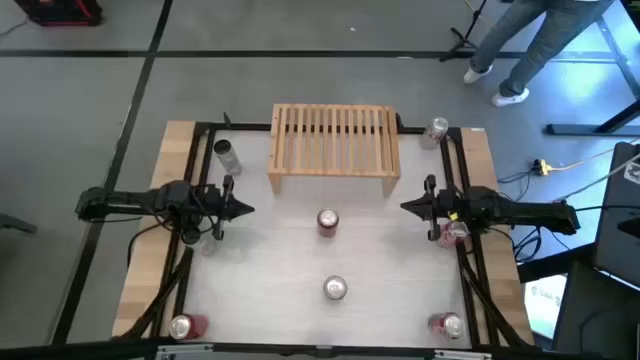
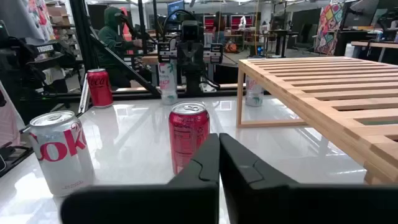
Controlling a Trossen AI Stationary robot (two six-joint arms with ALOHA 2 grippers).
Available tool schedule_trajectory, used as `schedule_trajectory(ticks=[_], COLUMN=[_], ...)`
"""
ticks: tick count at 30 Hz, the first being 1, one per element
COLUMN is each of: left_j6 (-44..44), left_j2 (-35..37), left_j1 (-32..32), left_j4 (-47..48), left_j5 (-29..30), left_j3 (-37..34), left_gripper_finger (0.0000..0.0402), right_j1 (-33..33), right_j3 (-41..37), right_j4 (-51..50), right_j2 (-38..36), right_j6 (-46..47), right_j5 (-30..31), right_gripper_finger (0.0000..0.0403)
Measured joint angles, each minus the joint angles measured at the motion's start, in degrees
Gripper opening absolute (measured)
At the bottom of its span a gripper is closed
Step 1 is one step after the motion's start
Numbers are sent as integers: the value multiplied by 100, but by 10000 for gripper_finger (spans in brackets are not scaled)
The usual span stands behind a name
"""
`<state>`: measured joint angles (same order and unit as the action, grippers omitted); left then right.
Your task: Place canned beverage on shelf
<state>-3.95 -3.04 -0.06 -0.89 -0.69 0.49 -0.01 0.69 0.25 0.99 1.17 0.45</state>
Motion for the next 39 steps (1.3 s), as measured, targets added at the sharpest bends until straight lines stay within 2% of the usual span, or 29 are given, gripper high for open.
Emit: schedule_trajectory(ticks=[37, 39], left_j6=[1, -1], left_j2=[1, -1], left_j1=[-1, -2], left_j4=[0, 0], left_j5=[0, 145], left_j3=[0, -1], left_gripper_finger=[0, 0], right_j1=[0, 0], right_j3=[-7, -21], right_j4=[75, 177], right_j2=[-2, 0], right_j6=[0, 76], right_j5=[7, 21], right_gripper_finger=[3, 3])
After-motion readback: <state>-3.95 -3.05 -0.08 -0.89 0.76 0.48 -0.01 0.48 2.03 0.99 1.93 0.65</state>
